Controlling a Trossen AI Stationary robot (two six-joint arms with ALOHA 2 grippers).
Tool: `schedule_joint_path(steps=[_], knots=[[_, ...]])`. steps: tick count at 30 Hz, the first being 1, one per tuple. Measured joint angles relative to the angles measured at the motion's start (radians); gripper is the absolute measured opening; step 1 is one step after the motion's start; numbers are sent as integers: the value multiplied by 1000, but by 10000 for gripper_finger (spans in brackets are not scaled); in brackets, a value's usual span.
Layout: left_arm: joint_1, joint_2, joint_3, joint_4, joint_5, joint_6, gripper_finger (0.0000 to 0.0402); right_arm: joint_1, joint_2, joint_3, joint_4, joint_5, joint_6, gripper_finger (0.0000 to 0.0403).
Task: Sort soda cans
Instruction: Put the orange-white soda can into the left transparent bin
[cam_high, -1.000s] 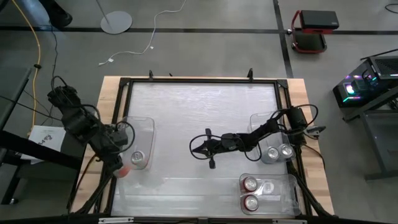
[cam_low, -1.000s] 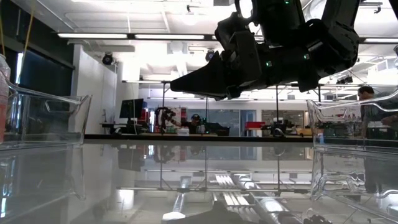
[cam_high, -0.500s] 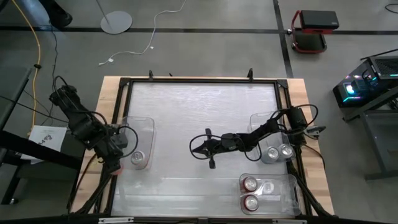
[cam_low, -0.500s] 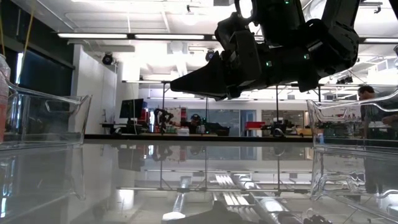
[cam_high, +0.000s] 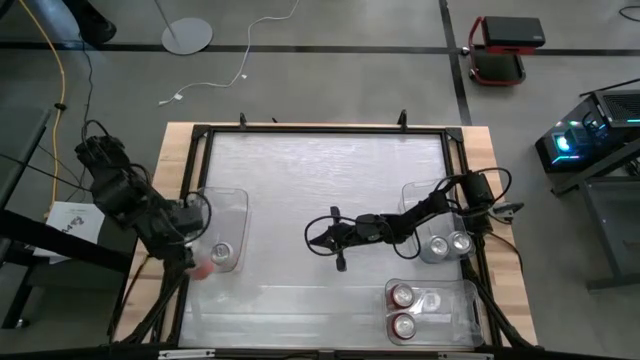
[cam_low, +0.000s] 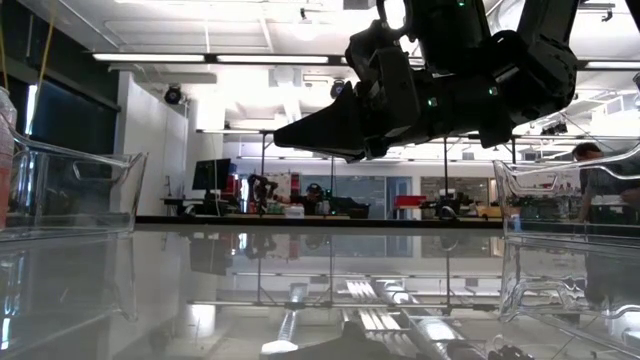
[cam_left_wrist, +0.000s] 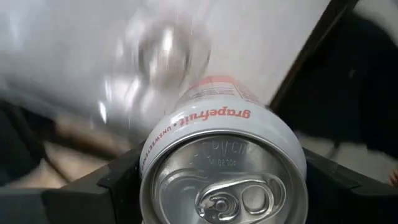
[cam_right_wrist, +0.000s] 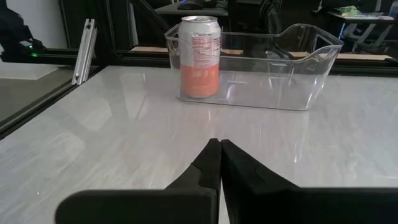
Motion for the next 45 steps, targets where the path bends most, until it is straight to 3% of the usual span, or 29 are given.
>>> schedule_joint_path(steps=[3, 5, 7, 12, 15, 20, 27, 35, 40, 45], knots=[[-3, 26, 56, 1, -135, 78, 288, 0, 0, 0, 0, 0, 0, 0], [-3, 36, 59, 4, -151, 116, 288, 0, 0, 0, 0, 0, 0, 0], [-4, 39, 30, 1, -110, 146, 288, 2, 0, 0, 0, 0, 3, 0], [-4, 40, -100, -2, 125, 205, 288, 2, 0, 0, 0, 0, 3, 0], [-5, 40, -172, -2, 215, 237, 288, 2, 0, 0, 0, 0, 3, 0], [-4, 59, -211, 1, 243, 315, 288, 2, 0, 3, -1, 0, 3, 0], [-3, 77, -128, 0, 242, 321, 288, 2, 0, 47, -6, 0, -11, 0], [-3, 88, -21, 1, 140, 331, 288, 2, 0, 85, -62, 0, -31, 0], [-2, 106, -18, -2, -44, 520, 288, 2, 0, 100, -81, 0, -27, 0], [9, 111, -18, -2, -89, 691, 288, 2, 0, 106, -90, 0, -24, 0]])
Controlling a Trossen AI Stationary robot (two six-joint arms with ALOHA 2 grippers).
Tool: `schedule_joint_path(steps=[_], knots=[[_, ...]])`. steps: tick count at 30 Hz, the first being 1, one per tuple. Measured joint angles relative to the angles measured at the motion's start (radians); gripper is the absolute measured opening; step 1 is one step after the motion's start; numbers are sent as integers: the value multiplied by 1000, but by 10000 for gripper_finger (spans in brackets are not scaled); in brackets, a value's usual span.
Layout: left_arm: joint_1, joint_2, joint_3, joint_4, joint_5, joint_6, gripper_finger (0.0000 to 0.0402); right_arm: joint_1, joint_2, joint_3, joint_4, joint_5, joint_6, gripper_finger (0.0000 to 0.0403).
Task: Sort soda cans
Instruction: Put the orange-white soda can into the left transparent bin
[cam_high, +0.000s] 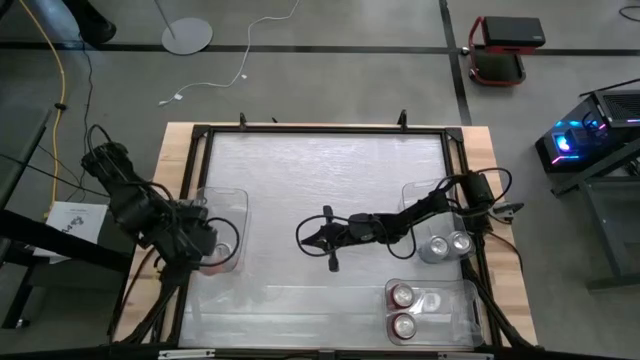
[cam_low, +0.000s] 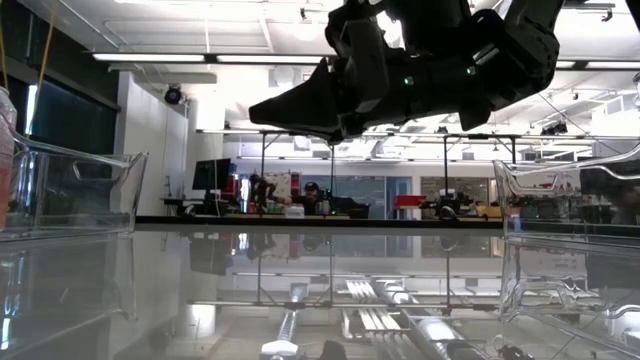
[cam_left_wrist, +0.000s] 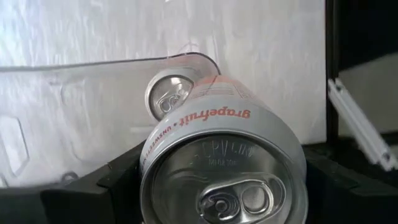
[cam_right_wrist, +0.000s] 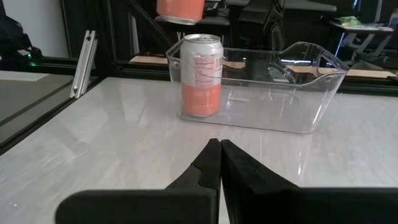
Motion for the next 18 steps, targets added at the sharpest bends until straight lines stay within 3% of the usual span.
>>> schedule_joint_path(steps=[8, 18], knots=[[1, -13, 0, 0, 71, 216, 288, 4, 0, 0, -4, 0, 19, 0], [-61, -13, -116, 0, 122, 234, 288, 20, 0, 0, -6, 0, 20, 0]])
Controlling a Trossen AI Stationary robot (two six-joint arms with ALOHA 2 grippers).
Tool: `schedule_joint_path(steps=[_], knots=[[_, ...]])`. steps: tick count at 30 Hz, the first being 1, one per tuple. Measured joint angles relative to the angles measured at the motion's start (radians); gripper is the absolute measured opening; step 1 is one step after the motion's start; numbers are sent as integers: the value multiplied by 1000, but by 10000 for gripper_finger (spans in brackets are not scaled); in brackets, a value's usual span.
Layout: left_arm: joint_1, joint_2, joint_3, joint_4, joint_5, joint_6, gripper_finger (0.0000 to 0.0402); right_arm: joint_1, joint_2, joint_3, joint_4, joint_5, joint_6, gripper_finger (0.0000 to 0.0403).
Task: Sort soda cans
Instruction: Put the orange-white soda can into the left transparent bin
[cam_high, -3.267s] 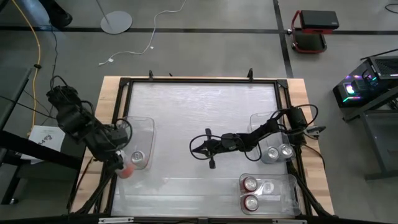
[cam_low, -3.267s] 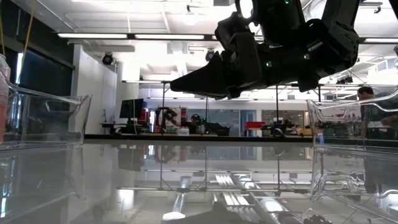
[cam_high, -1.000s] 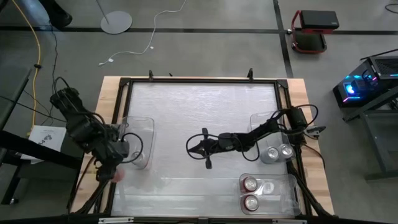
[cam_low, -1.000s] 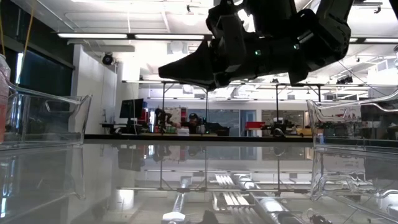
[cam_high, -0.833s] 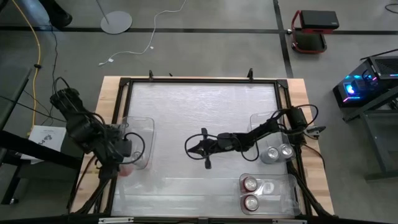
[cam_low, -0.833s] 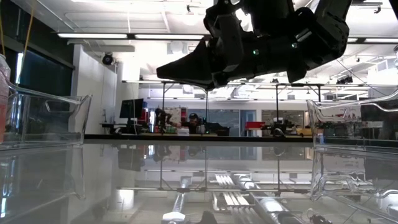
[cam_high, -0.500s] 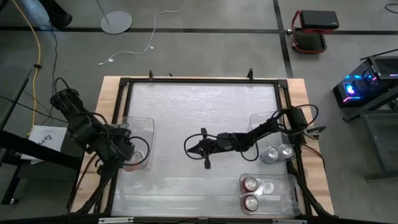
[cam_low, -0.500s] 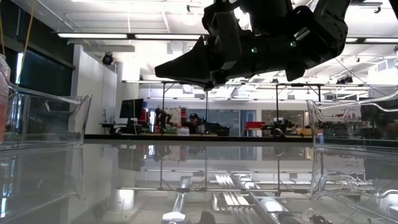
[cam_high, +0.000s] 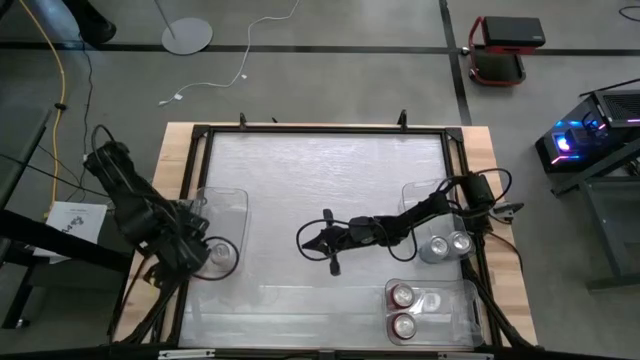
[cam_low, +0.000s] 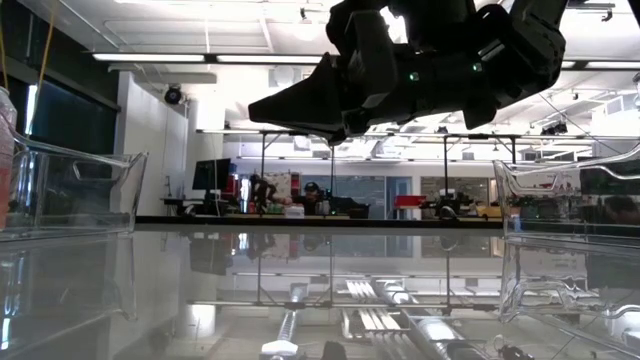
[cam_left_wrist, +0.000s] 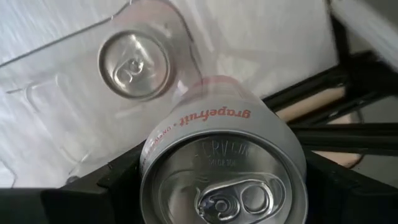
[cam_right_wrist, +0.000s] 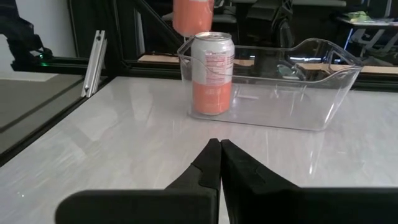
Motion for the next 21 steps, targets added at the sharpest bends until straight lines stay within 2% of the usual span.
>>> schedule_joint_path(steps=[10, 14, 21], knots=[[-19, -19, -3, 1, -80, 44, 288, -2, 0, 0, 4, 14, 4, 0], [-19, -31, -5, 2, -82, 61, 288, -2, 0, 0, 6, 14, 4, 0], [-19, -72, -108, 0, -81, 90, 288, -2, 0, 0, 6, 14, 7, 0]])
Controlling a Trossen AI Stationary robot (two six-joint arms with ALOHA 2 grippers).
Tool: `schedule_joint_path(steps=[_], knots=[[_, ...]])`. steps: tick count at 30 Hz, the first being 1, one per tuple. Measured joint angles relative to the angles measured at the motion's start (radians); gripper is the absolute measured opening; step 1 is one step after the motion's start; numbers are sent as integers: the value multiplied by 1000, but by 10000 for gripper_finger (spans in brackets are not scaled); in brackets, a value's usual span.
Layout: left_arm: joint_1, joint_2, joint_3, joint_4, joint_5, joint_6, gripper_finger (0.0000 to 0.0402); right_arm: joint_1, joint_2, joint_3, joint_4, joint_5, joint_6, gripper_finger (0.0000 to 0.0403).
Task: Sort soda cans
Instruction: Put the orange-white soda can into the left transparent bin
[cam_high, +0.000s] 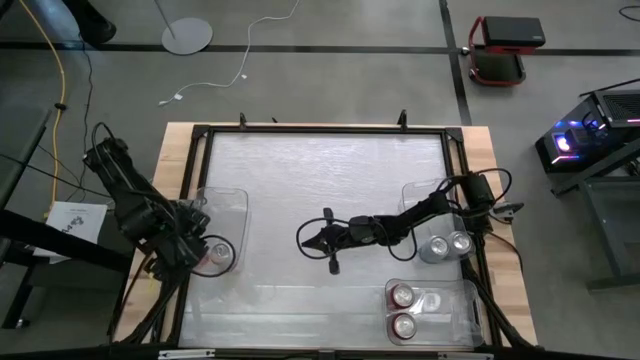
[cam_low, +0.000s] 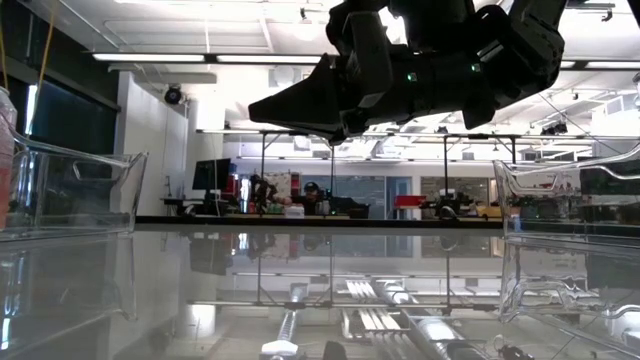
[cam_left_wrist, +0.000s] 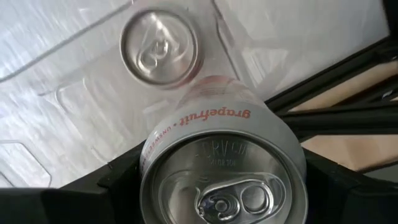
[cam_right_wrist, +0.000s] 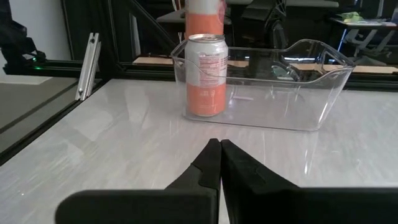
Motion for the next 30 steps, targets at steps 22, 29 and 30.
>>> schedule_joint_path(steps=[22, 29, 30], knots=[[1, -56, -44, 1, -82, -64, 288, 8, 0, 0, 0, 3, 19, 0], [1, -55, -44, 1, -79, -101, 288, 15, 0, 0, 0, -2, 19, 0], [1, -55, -44, 1, -78, -110, 288, 15, 0, 0, 0, -2, 19, 0]])
